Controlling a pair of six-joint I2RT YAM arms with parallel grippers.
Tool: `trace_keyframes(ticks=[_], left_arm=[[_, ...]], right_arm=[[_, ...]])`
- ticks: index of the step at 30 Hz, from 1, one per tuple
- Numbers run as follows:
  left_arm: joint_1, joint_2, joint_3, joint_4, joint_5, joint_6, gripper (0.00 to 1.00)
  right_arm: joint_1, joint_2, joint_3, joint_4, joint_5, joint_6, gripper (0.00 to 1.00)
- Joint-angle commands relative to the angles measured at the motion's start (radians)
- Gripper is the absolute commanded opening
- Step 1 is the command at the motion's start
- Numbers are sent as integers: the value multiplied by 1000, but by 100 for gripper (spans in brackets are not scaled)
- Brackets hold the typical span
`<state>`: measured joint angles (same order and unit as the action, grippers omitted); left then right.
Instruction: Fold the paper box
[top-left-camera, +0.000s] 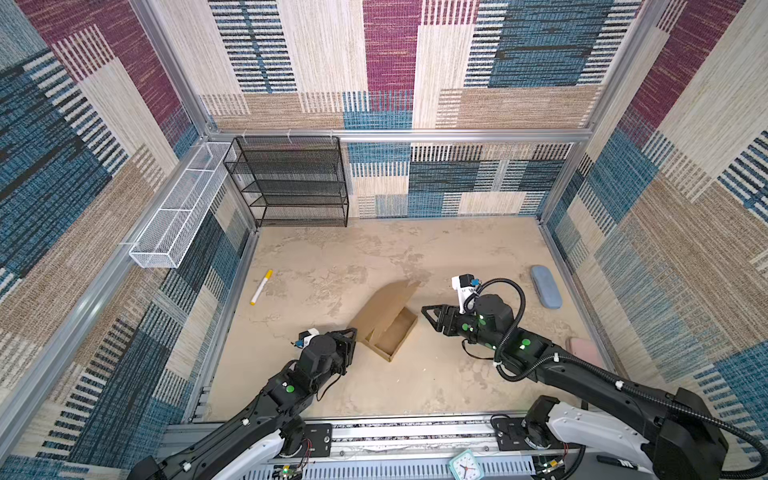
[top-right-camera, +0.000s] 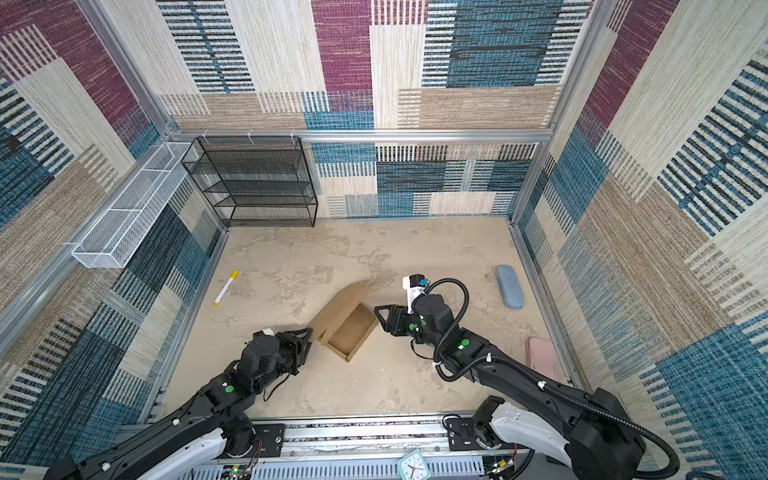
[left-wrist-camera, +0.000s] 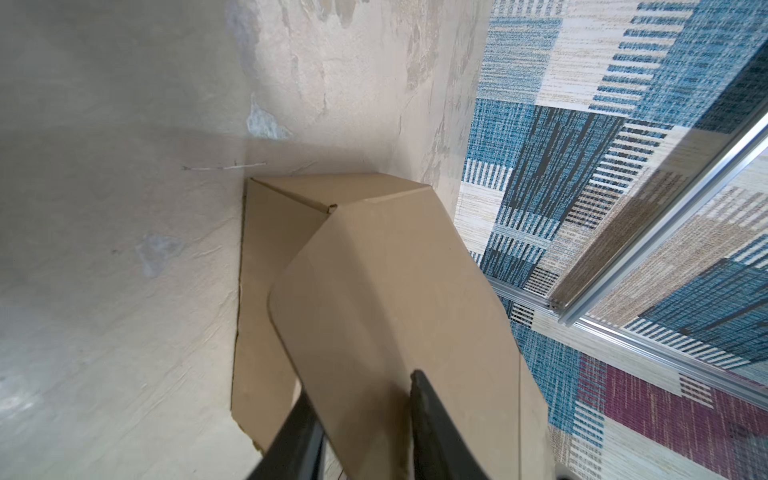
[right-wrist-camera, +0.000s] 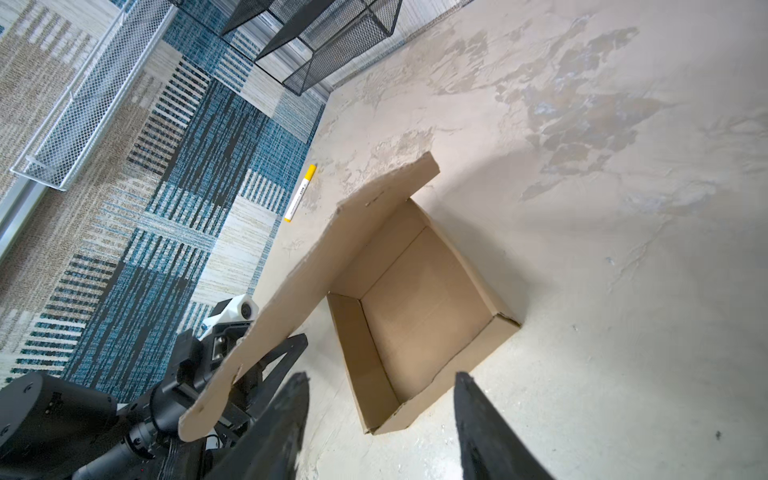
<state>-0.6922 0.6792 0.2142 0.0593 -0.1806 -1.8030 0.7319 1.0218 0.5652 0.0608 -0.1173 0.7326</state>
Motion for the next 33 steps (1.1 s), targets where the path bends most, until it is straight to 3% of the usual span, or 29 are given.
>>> trace_keyframes(ticks=[1,10,15,19,26,33], left_arm=[[0,-1,-11,48,-24,-12,33],[2,-5,-32,66,-57,4,17],[3,-28,-44,45,-80,10,15],[17,-69,-48,4,-80,26,15],[91,-158,-101,-17,-8,63,11],[269,-86,-110,103,273,200,6]], right_arm=[[1,-19,-9,-2,51,21,58],[1,-84,-22,-47,137,73,58],[-16,-58,55,-142,182,49,65],[-76,27,137,-170,108,-28,69],[-159,216,295,-187,-164,-175,72],[-209,221,241,-161,-263,-157,72]])
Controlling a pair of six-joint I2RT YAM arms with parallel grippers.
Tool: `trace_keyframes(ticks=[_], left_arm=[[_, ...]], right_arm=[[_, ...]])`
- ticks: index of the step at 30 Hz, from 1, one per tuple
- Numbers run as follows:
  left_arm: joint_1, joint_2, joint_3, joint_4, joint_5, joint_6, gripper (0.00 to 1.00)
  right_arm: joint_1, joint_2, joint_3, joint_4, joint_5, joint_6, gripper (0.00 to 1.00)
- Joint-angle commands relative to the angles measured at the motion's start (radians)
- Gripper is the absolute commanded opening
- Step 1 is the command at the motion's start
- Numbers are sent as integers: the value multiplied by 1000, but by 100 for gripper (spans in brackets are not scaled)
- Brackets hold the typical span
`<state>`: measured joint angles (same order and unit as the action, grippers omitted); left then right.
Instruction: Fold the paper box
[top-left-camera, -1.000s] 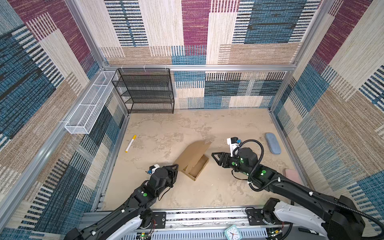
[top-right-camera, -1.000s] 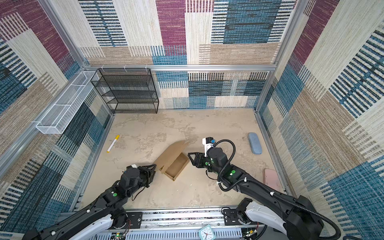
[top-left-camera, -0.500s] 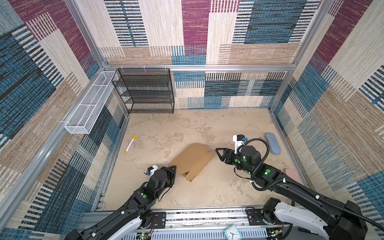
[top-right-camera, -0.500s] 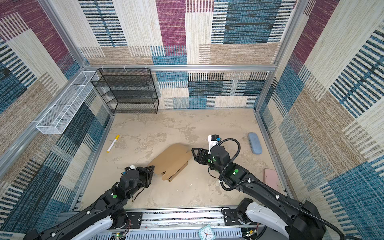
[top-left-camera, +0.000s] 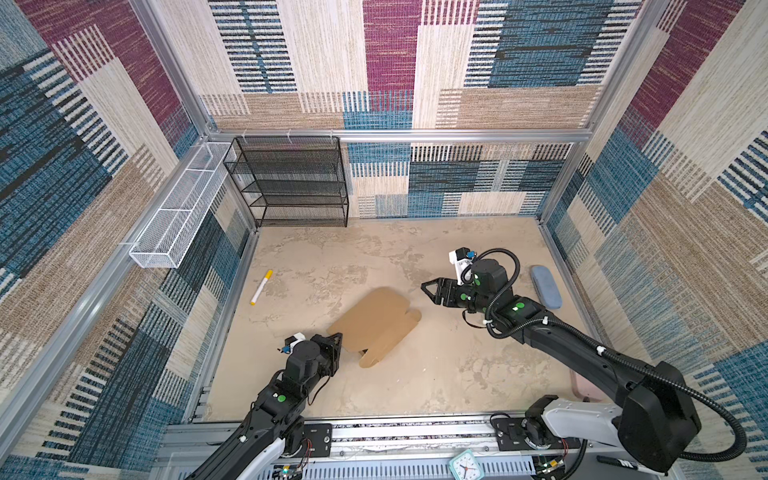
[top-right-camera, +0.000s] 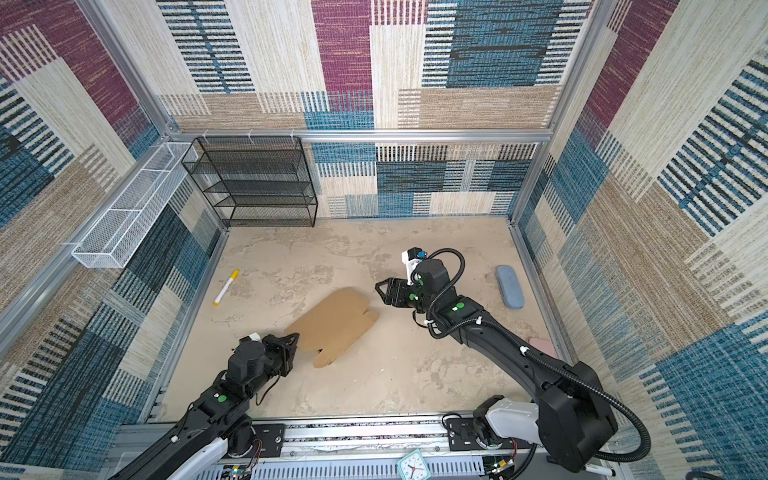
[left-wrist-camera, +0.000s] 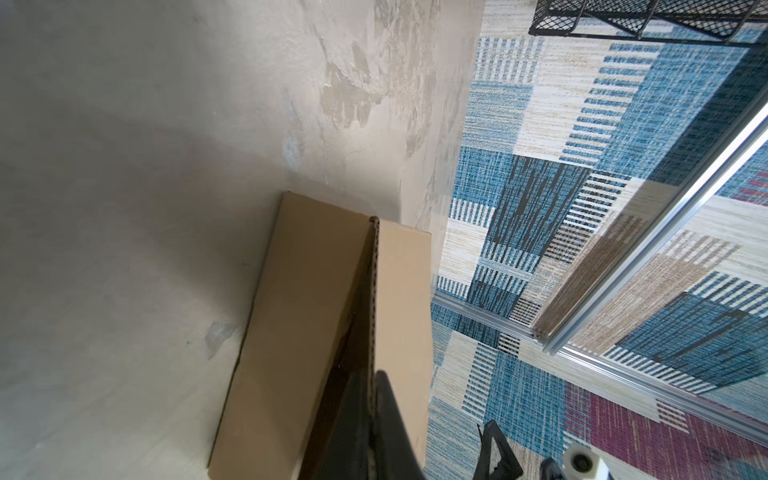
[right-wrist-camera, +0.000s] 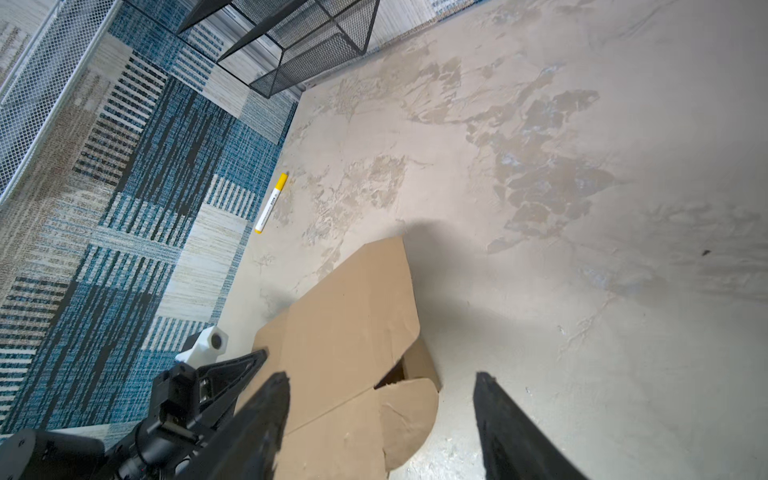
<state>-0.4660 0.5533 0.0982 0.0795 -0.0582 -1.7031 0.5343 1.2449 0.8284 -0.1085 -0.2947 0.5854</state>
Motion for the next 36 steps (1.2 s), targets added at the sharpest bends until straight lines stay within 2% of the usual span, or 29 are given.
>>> trace_keyframes(ticks=[1,4,6,10,13,15,19,23,25,28,33,36], left_arm=[[60,74,18,108,191,121,5],[94,244,81,201,331,214,2],[103,403,124,328,437,263,0],[122,682,199,617,616,305,0],[136,862,281,742,769,332,0],[141,927,315,795,807,348,0],[144,964,420,651,872,476,0],[148,910,532,290,854,685,0],[151,902,559,206,851,744,0],[162,925,563,198,868,760,0],[172,976,527,292,900,718,0],[173,992,516,309,900,705,10]], right_arm=[[-16,-5,-33,11,-93,-6,72],[-24,-35,-71,9,-84,-3,72],[-35,-69,-107,18,-83,6,73],[-58,-123,-166,9,-91,8,73],[-81,-178,-218,-11,-82,14,73],[-92,-228,-256,-25,-69,19,73],[-104,-317,-294,-86,-20,19,73],[-124,-383,-319,-114,14,25,73],[-143,-382,-331,-116,9,24,73],[-186,-366,-357,-77,-46,35,73],[-200,-341,-399,15,-139,78,72],[-201,-342,-457,104,-210,151,71]])
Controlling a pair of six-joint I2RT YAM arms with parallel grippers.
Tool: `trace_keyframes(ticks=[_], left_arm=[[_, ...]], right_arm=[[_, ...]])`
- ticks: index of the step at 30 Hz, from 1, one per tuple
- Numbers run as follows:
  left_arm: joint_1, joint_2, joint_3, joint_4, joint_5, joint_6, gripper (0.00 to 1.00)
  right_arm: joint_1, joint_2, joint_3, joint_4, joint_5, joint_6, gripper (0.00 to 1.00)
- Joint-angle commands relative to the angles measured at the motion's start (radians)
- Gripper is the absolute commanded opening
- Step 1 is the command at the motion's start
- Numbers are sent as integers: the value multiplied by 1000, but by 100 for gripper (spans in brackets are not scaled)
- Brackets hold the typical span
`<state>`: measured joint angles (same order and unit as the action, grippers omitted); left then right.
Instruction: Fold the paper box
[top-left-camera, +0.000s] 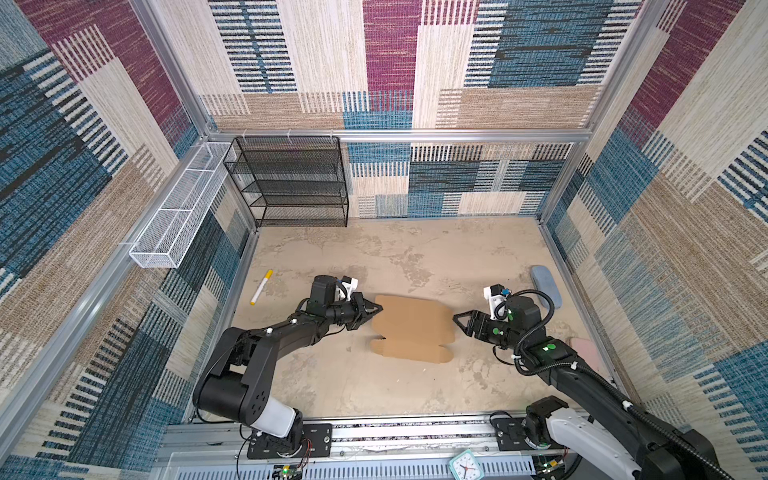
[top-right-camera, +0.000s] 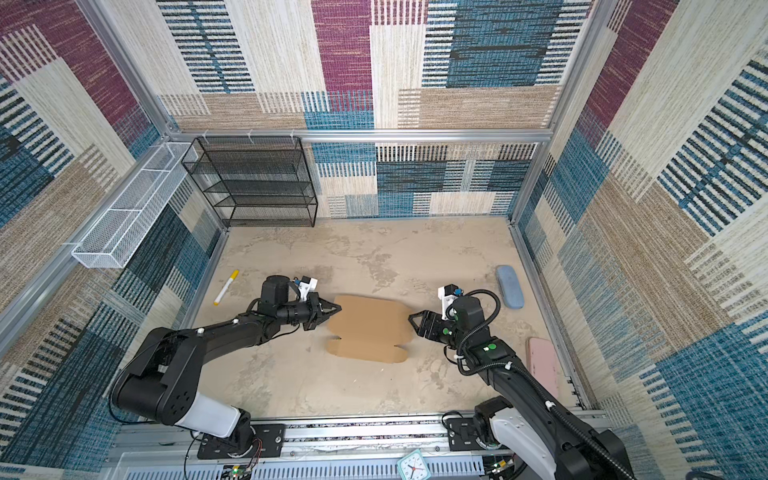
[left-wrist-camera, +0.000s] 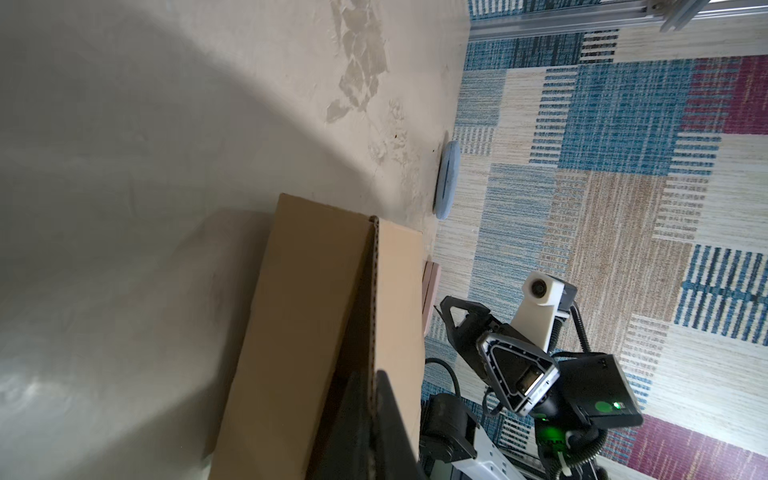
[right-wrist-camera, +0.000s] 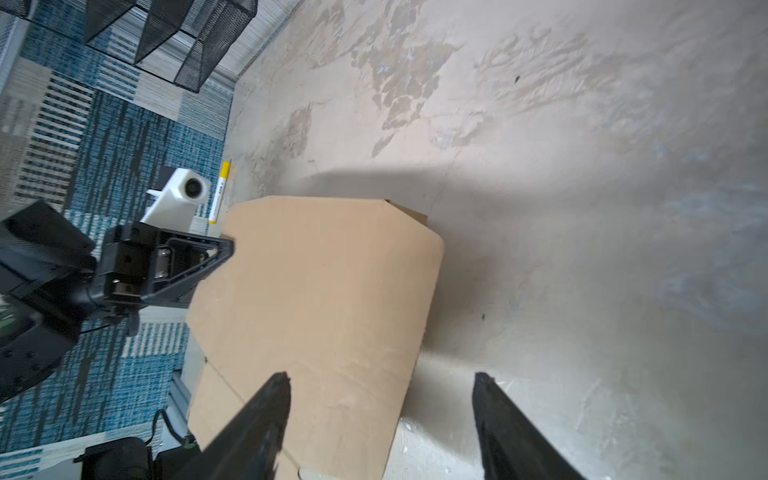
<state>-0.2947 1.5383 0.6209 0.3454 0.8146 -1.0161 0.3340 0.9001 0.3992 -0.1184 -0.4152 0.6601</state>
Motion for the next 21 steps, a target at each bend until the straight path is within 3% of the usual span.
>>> trace_keyframes(ticks=[1,5,12,18,21], left_arm=[[2,6,-15,60,27,4,12],[2,-38,-27,40,7,-12,23],[2,-209,-92,6,-47,-75,69],[2,-412,-79,-187,-137,-62,84],[2,-541,-33,-402,-243,24,92]], right_arm=[[-1,5,-43,133,-103,98,70],[-1,-4,-94,160,-130,157,67],[-1,-108,-150,217,-197,289,67],[1,-181,-82,165,-199,312,65],[10,-227,29,16,-94,183,61]])
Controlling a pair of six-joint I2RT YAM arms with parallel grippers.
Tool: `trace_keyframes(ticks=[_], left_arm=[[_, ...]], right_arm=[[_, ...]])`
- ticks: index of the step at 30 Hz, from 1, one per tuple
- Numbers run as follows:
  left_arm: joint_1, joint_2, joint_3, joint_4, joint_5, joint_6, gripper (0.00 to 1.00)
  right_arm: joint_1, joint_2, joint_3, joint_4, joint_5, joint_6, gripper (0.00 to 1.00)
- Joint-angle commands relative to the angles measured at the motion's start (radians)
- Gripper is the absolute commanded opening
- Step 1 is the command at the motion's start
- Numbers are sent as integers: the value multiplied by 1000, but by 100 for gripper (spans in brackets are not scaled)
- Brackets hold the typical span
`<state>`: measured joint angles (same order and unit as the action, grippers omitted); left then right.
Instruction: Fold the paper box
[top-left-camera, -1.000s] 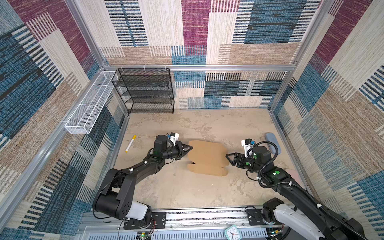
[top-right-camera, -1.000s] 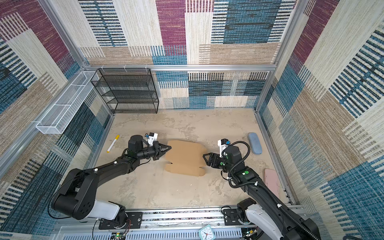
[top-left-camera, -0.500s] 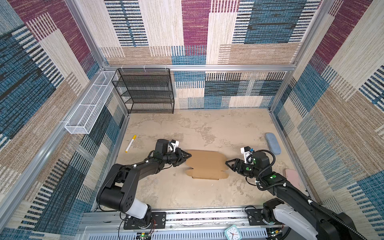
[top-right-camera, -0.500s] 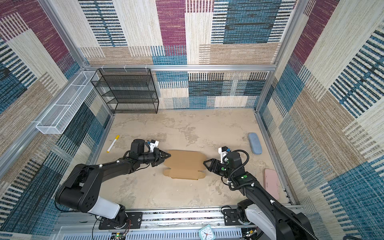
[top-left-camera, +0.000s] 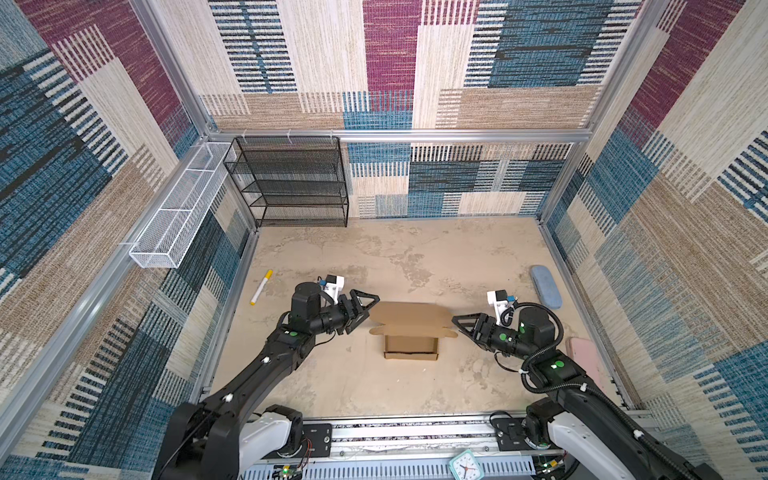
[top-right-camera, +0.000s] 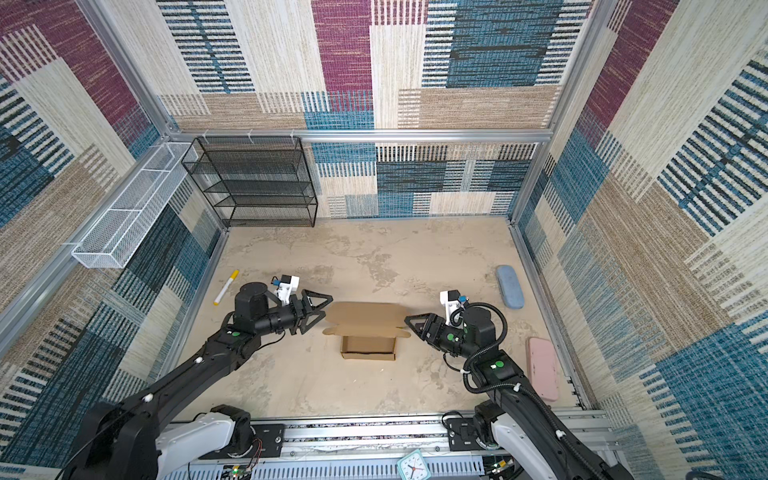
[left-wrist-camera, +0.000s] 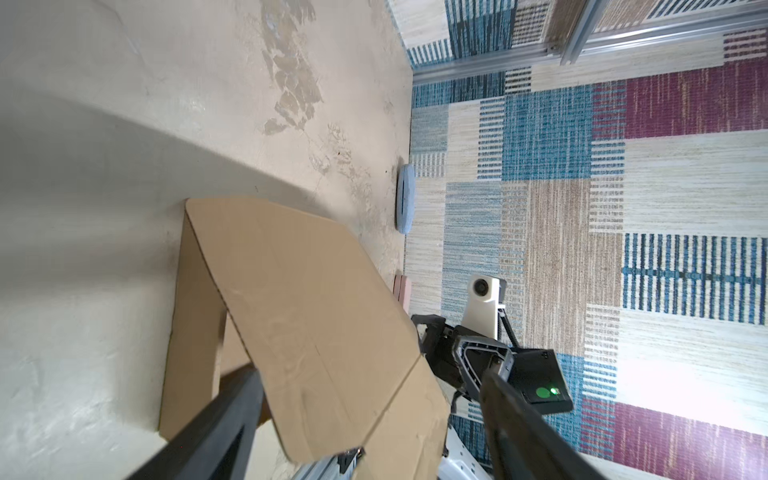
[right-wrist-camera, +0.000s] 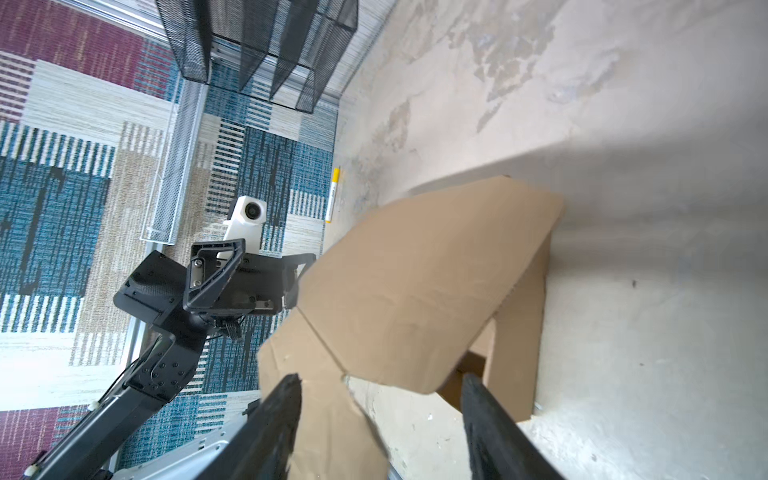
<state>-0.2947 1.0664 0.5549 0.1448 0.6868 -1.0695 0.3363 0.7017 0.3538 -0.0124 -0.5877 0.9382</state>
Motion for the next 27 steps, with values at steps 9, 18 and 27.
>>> trace_keyframes(ticks=[9,18,27], left_arm=[[-1,-251,227,-656,-335,372,99],[-7,-331,232,-787,-421,464,99],[-18,-369,160,-792,-431,416,99]], right_arm=[[100,16,365,-292,110,-519,55],[533,84,342,-325,388,-444,58],[829,85,207,-206,618,-5,59]])
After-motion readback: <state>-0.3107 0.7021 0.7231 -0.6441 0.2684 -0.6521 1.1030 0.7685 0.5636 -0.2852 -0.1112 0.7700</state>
